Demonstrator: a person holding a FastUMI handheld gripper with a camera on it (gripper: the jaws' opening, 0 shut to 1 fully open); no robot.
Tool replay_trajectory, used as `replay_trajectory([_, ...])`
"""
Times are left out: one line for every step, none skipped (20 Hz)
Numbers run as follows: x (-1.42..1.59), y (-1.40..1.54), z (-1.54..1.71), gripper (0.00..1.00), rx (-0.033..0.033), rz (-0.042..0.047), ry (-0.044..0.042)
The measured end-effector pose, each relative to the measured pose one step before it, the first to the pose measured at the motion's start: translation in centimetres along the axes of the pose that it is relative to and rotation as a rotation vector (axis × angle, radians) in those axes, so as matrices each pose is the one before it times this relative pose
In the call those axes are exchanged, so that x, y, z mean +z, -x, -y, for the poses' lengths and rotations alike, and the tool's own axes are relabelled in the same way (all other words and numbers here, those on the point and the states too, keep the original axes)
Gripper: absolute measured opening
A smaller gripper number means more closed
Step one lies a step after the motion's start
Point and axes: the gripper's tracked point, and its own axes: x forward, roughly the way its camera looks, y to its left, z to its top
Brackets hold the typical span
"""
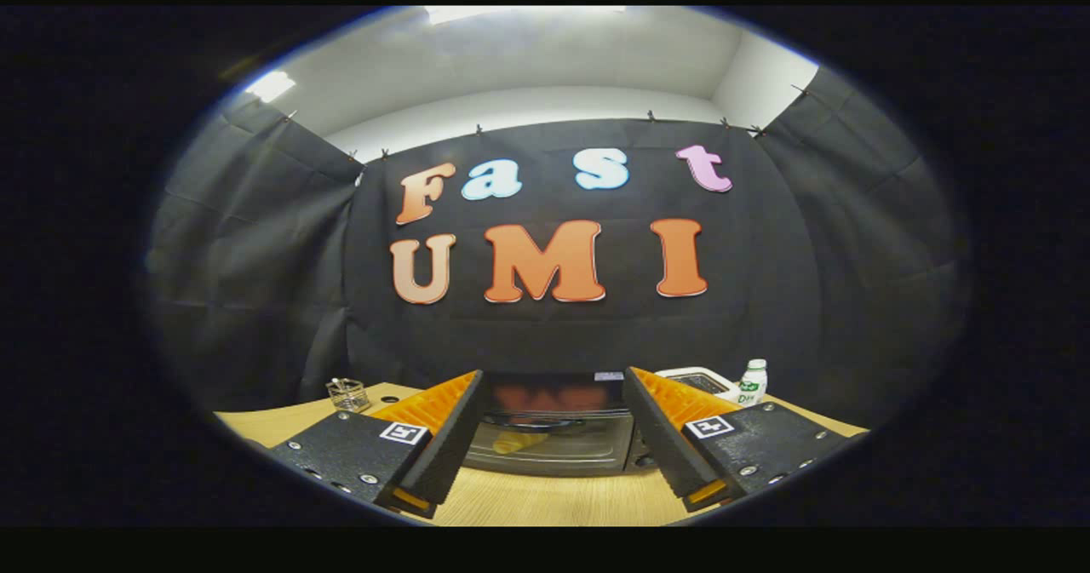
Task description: Open the toaster oven, put the food inside, and close the toaster oven door.
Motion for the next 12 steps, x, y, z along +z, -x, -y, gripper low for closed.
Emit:
replay_trajectory([0.376, 0.32, 0.077, 0.94, 0.00127, 0.00814, 0.00334])
replay_trajectory([0.213, 0.287, 0.247, 0.94, -0.00424, 0.00183, 0.00271])
replay_trajectory([0.257, 0.431, 0.072, 0.94, 0.00054, 0.00213, 0.00143])
replay_trajectory([0.35, 0.315, -0.14, 0.95, 0.00675, 0.00722, 0.0019])
replay_trajectory([0.537, 0.372, -0.066, 0.95, 0.00388, 0.01224, 0.00207])
replay_trajectory([0.411, 0.345, 0.098, 0.94, 0.00093, 0.01249, 0.00518])
replay_trajectory([0.425, 0.27, 0.111, 0.94, -0.00096, 0.0151, 0.00541])
replay_trajectory([0.435, 0.344, 0.113, 0.95, 0.00054, 0.01635, 0.00568])
replay_trajectory([0.474, 0.282, 0.024, 0.95, 0.00104, 0.01577, 0.00365])
replay_trajectory([0.411, 0.328, 0.033, 0.94, 0.00088, 0.0128, 0.00316])
replay_trajectory([0.404, 0.392, 0.079, 0.95, -0.00009, 0.00982, 0.00265])
replay_trajectory([0.343, 0.231, 0.153, 0.95, -0.00129, 0.00807, 0.00405])
